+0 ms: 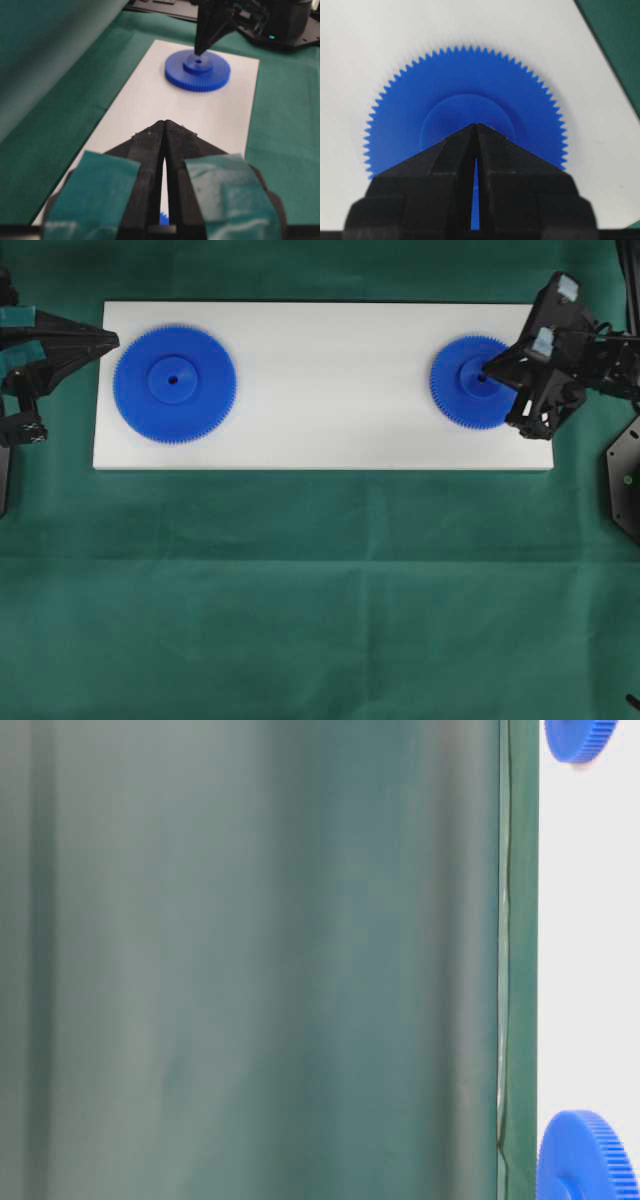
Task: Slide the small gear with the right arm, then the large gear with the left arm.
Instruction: 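Lower the right gripper tip onto the small gear's hub, then slide the small gear left with the right gripper against the large gear, then slide the small gear back right with the right gripper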
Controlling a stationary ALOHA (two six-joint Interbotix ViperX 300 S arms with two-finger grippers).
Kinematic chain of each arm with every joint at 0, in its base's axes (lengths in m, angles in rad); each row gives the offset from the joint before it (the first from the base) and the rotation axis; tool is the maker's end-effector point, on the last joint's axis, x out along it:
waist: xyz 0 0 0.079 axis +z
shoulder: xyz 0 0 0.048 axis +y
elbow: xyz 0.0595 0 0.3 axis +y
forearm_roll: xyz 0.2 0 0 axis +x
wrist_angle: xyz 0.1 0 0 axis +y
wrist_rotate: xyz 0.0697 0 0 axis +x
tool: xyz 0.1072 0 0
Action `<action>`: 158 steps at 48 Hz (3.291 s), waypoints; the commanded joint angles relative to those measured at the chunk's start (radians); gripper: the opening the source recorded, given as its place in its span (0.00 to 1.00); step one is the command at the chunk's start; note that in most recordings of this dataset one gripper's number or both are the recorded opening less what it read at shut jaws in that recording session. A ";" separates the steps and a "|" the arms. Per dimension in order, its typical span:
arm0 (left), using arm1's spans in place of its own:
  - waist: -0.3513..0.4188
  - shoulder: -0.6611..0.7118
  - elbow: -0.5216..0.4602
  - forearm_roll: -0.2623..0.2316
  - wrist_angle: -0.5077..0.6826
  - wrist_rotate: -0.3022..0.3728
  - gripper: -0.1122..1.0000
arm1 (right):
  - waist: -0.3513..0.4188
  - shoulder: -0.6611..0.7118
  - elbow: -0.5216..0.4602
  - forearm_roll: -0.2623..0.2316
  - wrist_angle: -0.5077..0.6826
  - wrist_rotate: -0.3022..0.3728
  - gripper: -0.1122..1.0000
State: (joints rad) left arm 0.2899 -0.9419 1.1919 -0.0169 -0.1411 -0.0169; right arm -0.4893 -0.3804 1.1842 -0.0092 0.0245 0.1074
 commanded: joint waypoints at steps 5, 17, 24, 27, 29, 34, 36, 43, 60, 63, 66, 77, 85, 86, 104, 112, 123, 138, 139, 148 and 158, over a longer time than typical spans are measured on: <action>0.003 0.008 -0.011 -0.002 -0.005 0.000 0.10 | -0.005 0.048 -0.012 -0.002 -0.040 0.002 0.55; 0.008 0.008 -0.011 0.000 -0.006 0.000 0.10 | -0.005 0.069 -0.017 -0.002 -0.038 0.002 0.55; 0.009 0.008 -0.012 -0.002 -0.005 0.000 0.10 | -0.005 0.069 -0.017 -0.002 -0.037 0.002 0.55; 0.009 0.008 -0.012 0.000 -0.005 0.000 0.10 | -0.005 0.069 -0.017 -0.002 -0.035 0.002 0.55; 0.009 0.009 -0.011 -0.002 -0.005 0.000 0.10 | -0.005 0.069 -0.017 -0.002 -0.034 0.002 0.55; 0.009 0.008 -0.011 -0.002 -0.005 0.000 0.10 | -0.006 0.069 -0.015 -0.003 -0.032 0.002 0.55; 0.009 0.008 -0.011 -0.002 -0.005 0.000 0.10 | -0.005 0.069 -0.015 -0.002 -0.032 0.003 0.55; 0.009 0.008 -0.011 0.000 -0.005 0.000 0.10 | -0.005 0.075 -0.023 -0.002 -0.037 0.014 0.55; 0.009 0.008 -0.005 0.000 -0.006 0.000 0.10 | 0.031 0.215 -0.170 -0.026 -0.067 0.025 0.55; 0.009 0.008 -0.002 -0.002 -0.006 0.000 0.10 | 0.043 0.264 -0.216 -0.032 -0.071 0.025 0.55; 0.009 0.008 0.002 0.000 -0.006 0.000 0.10 | 0.058 0.314 -0.267 -0.040 -0.071 0.023 0.55; 0.009 0.005 0.006 -0.002 -0.006 0.000 0.10 | 0.130 0.514 -0.492 -0.078 -0.061 0.020 0.55; 0.009 0.002 0.012 -0.002 -0.006 0.000 0.10 | 0.184 0.634 -0.653 -0.107 -0.038 0.020 0.55; 0.009 0.002 0.014 0.000 -0.006 0.000 0.10 | 0.190 0.646 -0.673 -0.112 -0.032 0.020 0.55; 0.009 -0.003 0.025 -0.002 -0.006 -0.002 0.10 | 0.259 0.773 -0.877 -0.183 0.048 0.026 0.55; 0.009 -0.003 0.026 -0.002 -0.006 0.000 0.10 | 0.259 0.772 -0.877 -0.183 0.049 0.026 0.55; 0.009 -0.003 0.026 0.000 -0.006 0.000 0.10 | 0.259 0.772 -0.877 -0.183 0.052 0.026 0.55; 0.009 -0.003 0.026 -0.002 -0.005 -0.002 0.10 | 0.259 0.772 -0.877 -0.183 0.054 0.028 0.55; 0.009 -0.003 0.026 -0.002 -0.005 -0.002 0.10 | 0.259 0.772 -0.877 -0.183 0.055 0.028 0.55; 0.009 -0.003 0.029 -0.002 -0.005 -0.002 0.10 | 0.259 0.772 -0.879 -0.183 0.071 0.028 0.55; 0.009 -0.005 0.034 -0.002 -0.005 -0.002 0.10 | 0.259 0.772 -0.881 -0.183 0.071 0.031 0.55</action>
State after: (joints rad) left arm 0.2976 -0.9495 1.2349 -0.0169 -0.1396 -0.0184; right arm -0.2485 0.3958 0.2991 -0.1902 0.0782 0.1350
